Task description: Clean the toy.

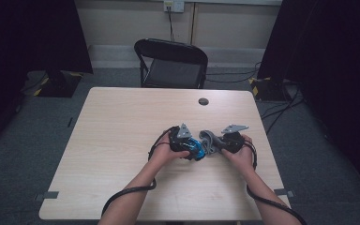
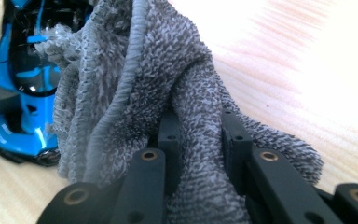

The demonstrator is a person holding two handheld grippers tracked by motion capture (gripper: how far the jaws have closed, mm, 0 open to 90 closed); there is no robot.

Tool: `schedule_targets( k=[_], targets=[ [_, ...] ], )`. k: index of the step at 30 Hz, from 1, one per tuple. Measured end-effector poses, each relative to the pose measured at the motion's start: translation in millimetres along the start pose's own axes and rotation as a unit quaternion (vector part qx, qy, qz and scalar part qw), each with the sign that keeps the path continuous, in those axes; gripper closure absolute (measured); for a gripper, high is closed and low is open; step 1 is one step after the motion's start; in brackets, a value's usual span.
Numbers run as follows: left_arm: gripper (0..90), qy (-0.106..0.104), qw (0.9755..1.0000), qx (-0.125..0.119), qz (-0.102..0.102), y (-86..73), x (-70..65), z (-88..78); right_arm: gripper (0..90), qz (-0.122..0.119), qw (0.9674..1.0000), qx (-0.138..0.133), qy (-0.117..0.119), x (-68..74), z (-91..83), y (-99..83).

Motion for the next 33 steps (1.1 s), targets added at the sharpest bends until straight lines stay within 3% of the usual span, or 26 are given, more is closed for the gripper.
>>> schedule_targets(
  k=[24,33],
  targets=[
    [9.0,-0.002,0.9999,-0.011,-0.004,-0.6,0.0,0.0,74.5,0.014,0.9996,0.006,-0.023,-17.3,15.0,19.0],
    [9.1,-0.009,1.0000,0.000,-0.001,0.7,0.9,-0.4,73.8,0.020,0.9993,-0.008,-0.030,-20.6,9.3,25.2]
  ],
)
Point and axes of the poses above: each handheld gripper's, and its own axes: z roughly forward along the jaws, y roughly out of its top, x roughly to its left, the point moved 7 cm from there along z, roughly forward along the jaws, and after that the axes turned 13 degrees about y, right-handed, at the moved point
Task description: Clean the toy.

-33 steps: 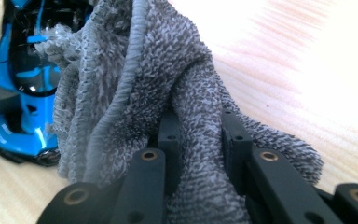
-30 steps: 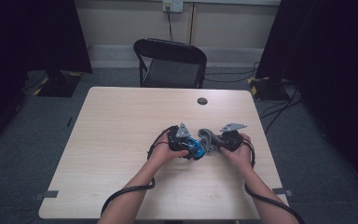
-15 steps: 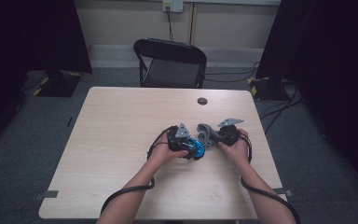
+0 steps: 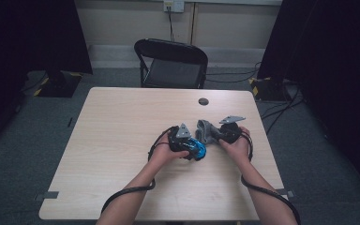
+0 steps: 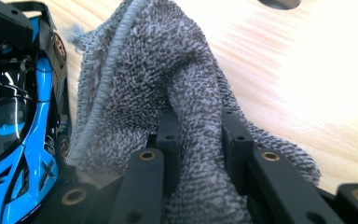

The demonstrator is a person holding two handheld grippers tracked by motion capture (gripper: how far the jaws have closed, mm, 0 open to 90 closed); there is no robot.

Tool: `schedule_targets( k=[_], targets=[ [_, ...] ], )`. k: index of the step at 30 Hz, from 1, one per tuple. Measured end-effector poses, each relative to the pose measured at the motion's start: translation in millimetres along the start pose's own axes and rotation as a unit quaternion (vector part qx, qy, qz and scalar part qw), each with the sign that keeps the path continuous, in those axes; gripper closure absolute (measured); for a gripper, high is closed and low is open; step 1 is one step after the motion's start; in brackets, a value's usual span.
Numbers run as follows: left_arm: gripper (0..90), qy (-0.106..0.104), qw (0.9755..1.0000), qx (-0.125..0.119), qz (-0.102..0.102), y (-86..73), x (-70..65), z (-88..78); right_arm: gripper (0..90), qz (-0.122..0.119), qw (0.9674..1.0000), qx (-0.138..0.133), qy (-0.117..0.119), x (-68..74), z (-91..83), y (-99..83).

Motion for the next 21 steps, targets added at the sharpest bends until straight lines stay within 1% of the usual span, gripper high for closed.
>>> schedule_targets(
  k=[2,3,6,9,11,12,15,16,21],
  targets=[
    [9.0,-0.005,0.9999,0.011,0.005,0.7,0.9,-0.5,73.8,0.001,1.0000,-0.001,-0.002,-0.9,-2.1,0.6],
    [9.0,-0.007,0.9999,0.014,0.001,1.5,0.7,-0.4,73.8,0.002,1.0000,-0.001,-0.003,-1.3,-2.9,0.8],
    [9.0,-0.010,0.9995,0.028,0.009,2.8,1.2,-0.3,73.7,0.005,1.0000,-0.004,-0.004,-2.4,-5.1,1.5],
    [9.0,-0.013,0.9986,0.049,0.016,5.3,2.2,-0.3,73.6,0.011,0.9999,-0.010,-0.001,-3.2,-6.5,3.0],
    [9.3,-0.016,0.9980,0.060,0.014,7.1,2.6,-0.2,73.6,0.012,0.9999,-0.010,-0.001,-3.2,-6.6,4.2],
    [10.2,-0.016,0.9975,0.066,0.018,7.7,3.6,-0.5,73.6,0.012,0.9999,-0.009,-0.002,-3.2,-6.7,4.8],
    [12.4,-0.017,0.9973,0.070,0.014,8.3,5.1,-1.3,73.6,0.009,0.9999,-0.010,-0.003,-3.2,-6.7,7.3],
    [12.6,-0.017,0.9975,0.069,0.010,8.5,5.4,-1.5,73.6,0.011,0.9999,-0.011,-0.002,-2.9,-6.7,8.0],
    [13.4,-0.022,0.9976,0.065,0.004,8.2,9.2,-7.0,73.5,0.013,0.9998,-0.012,-0.002,-2.5,-5.2,10.2]
  ],
)
Point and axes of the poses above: each handheld gripper's, and its own axes: z roughly forward along the jaws, y roughly out of its top, x roughly to its left, the point moved 7 cm from there along z, roughly forward along the jaws, and after that the axes turned 13 degrees about y, right-handed, at the moved point
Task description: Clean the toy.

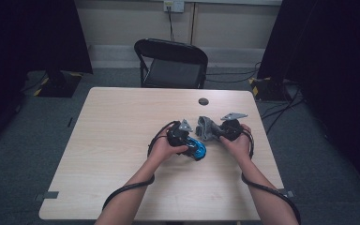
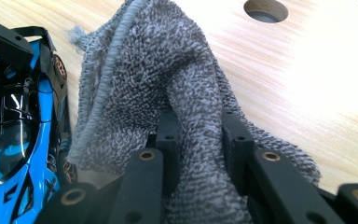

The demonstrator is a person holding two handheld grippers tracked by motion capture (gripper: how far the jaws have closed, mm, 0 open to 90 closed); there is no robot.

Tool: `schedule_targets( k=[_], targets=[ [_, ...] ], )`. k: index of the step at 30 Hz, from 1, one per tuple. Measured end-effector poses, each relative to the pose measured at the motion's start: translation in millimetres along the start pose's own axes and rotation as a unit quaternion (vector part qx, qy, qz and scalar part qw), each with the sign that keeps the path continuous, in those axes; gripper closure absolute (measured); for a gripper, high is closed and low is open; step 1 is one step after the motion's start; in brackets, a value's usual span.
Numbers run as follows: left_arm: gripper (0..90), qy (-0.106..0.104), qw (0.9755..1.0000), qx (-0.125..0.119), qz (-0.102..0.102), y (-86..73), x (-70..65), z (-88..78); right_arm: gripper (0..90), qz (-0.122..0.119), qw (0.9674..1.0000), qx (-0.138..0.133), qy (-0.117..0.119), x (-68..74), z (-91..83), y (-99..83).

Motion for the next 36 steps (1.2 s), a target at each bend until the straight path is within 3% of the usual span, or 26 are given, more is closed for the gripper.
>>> schedule_targets(
  k=[10,19,28,34,36],
  targets=[
    [13.4,0.014,0.9998,-0.012,-0.002,-9.2,7.0,-13.0,73.3,0.001,1.0000,0.000,-0.002,4.6,10.3,2.9],
    [12.4,0.015,0.9997,-0.017,-0.004,-12.5,7.9,-9.1,73.0,0.002,1.0000,-0.006,0.000,13.4,24.6,11.8],
    [1.6,0.016,0.9997,-0.020,0.002,-13.6,1.1,-2.9,73.1,0.007,0.9999,-0.010,-0.008,16.4,35.9,20.3],
    [0.0,0.005,0.9990,-0.032,-0.030,-12.3,1.5,-0.9,73.1,0.019,0.9994,-0.023,-0.017,13.6,39.9,32.4],
    [0.0,0.009,0.9993,-0.030,-0.022,-12.8,1.5,0.3,73.1,0.027,0.9992,-0.025,-0.018,14.1,43.2,34.3]
  ],
)
Point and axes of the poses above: each handheld gripper's, and its own axes: z roughly forward along the jaws, y roughly out of its top, x roughly to its left, the point moved 7 cm from there along z, roughly forward along the jaws, and after that the axes turned 13 degrees about y, right-handed, at the moved point
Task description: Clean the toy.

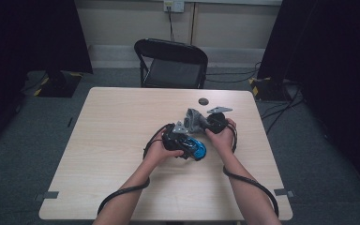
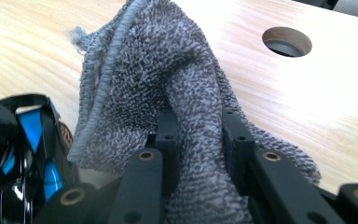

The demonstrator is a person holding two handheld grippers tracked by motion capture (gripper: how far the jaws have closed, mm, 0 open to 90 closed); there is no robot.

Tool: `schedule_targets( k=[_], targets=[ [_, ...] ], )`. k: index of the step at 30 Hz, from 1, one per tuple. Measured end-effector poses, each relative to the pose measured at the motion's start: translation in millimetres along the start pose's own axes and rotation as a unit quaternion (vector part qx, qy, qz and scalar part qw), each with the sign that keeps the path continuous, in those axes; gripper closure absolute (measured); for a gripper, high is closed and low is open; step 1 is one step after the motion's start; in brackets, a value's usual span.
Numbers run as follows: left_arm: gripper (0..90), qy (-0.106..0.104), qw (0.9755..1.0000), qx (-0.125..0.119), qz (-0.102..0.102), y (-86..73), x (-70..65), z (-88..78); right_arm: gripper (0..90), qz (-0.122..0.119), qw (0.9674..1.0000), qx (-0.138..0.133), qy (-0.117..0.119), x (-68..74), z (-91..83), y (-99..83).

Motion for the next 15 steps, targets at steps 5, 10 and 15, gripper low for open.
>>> schedule_targets(
  k=[5,10,15],
  targets=[
    [0.0,-0.002,1.0000,-0.005,-0.001,-1.0,1.0,1.2,73.0,0.006,1.0000,0.000,0.006,5.6,10.2,0.0],
    [0.0,-0.007,0.9998,-0.020,-0.005,-2.5,2.4,2.0,73.0,0.000,1.0000,0.004,0.007,9.8,15.4,0.7],
    [0.0,-0.002,0.9995,-0.029,-0.012,-3.7,4.9,5.4,72.7,-0.003,0.9999,0.011,0.010,11.7,18.5,-2.6]
  ],
)
Point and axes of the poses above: each handheld gripper's, and its own axes: z roughly forward along the jaws, y roughly out of its top, x roughly to its left, the point moved 7 cm from there along z, roughly forward along the jaws, and after that the axes turned 13 degrees about y, right-handed, at the moved point
